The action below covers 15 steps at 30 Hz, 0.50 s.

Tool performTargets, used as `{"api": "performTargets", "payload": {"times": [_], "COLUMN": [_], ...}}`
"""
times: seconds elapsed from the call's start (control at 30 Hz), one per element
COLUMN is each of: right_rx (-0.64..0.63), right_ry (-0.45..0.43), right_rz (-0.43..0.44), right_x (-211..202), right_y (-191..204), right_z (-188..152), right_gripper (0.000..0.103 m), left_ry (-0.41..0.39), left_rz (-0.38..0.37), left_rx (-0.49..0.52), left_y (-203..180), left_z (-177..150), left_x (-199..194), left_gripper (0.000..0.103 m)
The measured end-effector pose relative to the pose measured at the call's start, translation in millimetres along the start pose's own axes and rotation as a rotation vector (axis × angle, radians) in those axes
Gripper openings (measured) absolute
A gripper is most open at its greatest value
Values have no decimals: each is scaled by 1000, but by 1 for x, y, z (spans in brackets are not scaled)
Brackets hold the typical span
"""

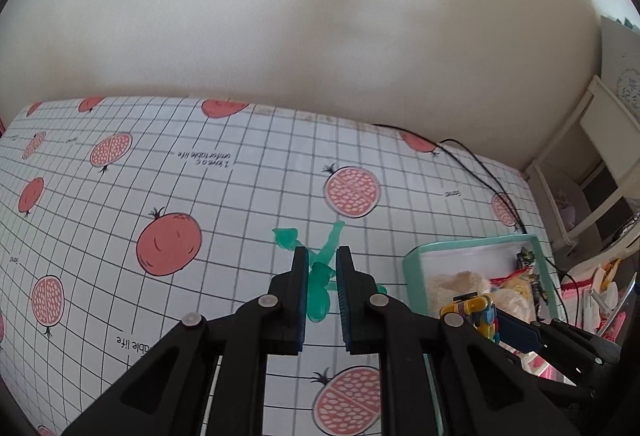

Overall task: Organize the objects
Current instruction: 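Lift the green toy and colourful blocks and carry both over the tray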

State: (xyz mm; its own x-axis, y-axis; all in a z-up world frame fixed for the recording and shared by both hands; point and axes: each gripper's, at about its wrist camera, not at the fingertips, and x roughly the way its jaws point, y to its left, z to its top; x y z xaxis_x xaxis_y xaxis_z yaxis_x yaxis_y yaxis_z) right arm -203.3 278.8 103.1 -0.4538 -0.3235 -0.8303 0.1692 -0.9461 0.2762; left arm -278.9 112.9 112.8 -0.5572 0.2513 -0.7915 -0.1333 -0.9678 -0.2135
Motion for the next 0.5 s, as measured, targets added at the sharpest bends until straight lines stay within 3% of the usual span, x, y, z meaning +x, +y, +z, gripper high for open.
{"api": "performTargets", "payload": {"times": [0.5], "right_rx": [119], "right_ry": [-107], "right_rz": [-77], "right_x": [-72], "right_y": [-76], "right_z": [1], "right_gripper": [40], "left_ry": [-49], "left_rz": [-108], "left_rx": [192], "left_y": [-99], "left_z": [-7], "left_x": [-32], "left_gripper": [14]}}
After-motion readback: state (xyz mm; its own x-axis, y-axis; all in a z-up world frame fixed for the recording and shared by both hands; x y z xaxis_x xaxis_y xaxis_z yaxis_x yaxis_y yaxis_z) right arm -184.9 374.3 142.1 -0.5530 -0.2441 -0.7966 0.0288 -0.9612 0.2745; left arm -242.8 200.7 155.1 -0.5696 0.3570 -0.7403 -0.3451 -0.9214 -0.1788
